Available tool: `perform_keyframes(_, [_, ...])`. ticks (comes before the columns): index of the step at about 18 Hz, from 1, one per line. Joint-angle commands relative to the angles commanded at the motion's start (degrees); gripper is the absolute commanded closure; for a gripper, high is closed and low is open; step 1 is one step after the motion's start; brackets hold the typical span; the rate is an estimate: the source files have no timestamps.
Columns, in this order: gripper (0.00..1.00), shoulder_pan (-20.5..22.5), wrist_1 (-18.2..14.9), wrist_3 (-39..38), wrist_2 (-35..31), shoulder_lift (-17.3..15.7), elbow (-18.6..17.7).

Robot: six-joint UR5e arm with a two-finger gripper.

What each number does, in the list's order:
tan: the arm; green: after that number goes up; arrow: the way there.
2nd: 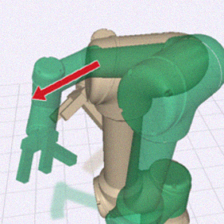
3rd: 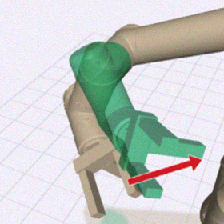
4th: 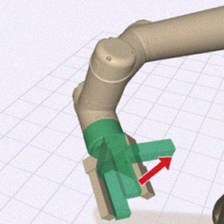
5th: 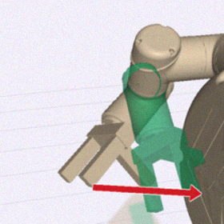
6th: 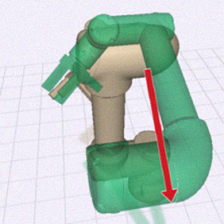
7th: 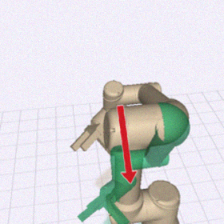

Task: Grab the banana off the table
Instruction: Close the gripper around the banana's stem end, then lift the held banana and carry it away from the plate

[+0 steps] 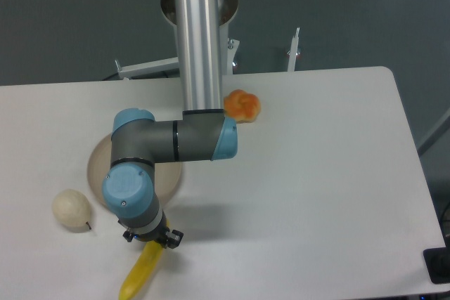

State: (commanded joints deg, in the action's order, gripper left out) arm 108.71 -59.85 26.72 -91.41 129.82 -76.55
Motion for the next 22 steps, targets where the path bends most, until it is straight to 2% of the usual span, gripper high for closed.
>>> perform_keyframes(2, [0.91, 2.3, -0.1, 0.1, 0.3, -1.1, 0.3])
perform_keyframes(4, [0.90, 5.2, -0.1, 3.3, 0.4, -2.4, 0.2])
perform_keyframes(8, [0.90, 10.4, -0.3, 13.2, 0.4, -3.8, 0.1])
perform_keyframes(11, [0.90, 15.3, -0.7, 24.1, 0.3, -5.5, -0.7])
perform_keyframes(14, [0.91, 20.6, -0.8, 33.5, 0.3, -6.0, -0.4])
perform_keyframes(16, [0.94, 24.5, -2.7, 39.7, 1.9, -5.7, 0.3])
perform_keyframes(18, [0.94, 27.1, -2.8, 44.4, 2.7, -5.6, 0.4])
perform_keyframes(22, [0.94, 28.7, -3.2, 48.9, 3.1, -4.8, 2.3])
